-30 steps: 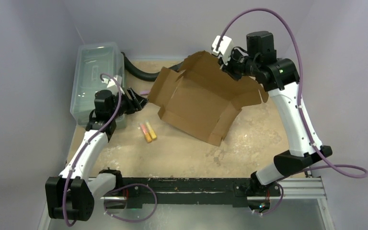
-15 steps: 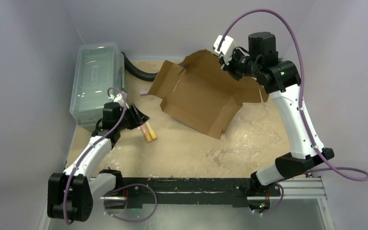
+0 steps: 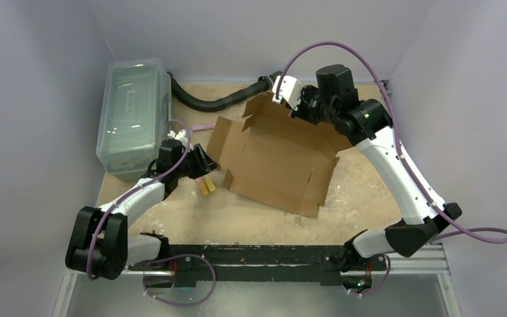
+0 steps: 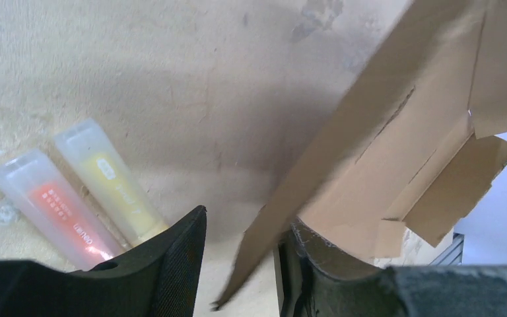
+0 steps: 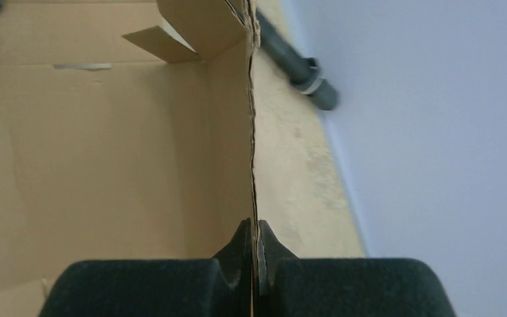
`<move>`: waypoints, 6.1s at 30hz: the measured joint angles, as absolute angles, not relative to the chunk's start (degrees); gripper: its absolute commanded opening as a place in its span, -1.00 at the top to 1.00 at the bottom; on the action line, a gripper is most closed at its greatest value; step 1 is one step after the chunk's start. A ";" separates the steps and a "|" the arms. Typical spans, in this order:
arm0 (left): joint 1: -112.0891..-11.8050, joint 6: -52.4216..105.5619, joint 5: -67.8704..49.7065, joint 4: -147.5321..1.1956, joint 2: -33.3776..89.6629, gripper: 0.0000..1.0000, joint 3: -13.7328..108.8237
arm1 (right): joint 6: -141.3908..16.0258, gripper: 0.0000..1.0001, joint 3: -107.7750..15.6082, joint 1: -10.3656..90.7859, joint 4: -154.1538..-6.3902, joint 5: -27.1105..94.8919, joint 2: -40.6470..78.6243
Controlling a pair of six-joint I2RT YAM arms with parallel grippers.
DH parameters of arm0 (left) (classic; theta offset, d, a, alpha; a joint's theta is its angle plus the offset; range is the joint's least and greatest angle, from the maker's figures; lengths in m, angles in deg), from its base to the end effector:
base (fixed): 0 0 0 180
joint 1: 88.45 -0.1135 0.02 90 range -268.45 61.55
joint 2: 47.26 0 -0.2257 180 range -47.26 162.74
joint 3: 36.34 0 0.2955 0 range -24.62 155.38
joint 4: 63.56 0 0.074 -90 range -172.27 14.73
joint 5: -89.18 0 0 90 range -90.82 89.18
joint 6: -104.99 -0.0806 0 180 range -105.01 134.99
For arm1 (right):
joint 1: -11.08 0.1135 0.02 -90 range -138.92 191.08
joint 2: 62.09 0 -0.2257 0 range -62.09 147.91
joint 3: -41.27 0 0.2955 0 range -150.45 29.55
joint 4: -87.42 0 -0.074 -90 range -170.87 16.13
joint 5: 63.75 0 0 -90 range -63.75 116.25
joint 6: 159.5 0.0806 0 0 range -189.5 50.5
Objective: Fold the paper box
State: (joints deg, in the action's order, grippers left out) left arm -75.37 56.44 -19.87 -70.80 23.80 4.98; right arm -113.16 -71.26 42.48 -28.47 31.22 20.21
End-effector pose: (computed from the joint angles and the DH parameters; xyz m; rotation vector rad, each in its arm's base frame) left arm 0.3090 -0.0988 0.0901 -0.3796 2.2925 -0.8745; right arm 0.3149 0.2004 0.3999 -1.3549 1.6819 -0.0297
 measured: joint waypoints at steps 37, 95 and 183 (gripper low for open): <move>-76.04 42.85 -15.59 -53.32 23.74 -0.44 10.77 | -125.55 1.00 -59.48 51.51 -44.51 18.76 9.17; -73.05 43.31 -12.04 -42.91 31.26 -0.14 9.53 | -128.00 1.00 -51.86 50.76 -40.62 22.87 13.37; -73.33 27.79 -27.28 -8.58 65.25 -0.45 23.43 | -120.74 1.00 -61.45 49.89 -37.10 29.06 18.53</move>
State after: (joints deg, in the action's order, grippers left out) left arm -73.33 27.79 -27.28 -8.58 65.25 23.43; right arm -120.74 -61.45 49.89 -37.10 29.06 18.53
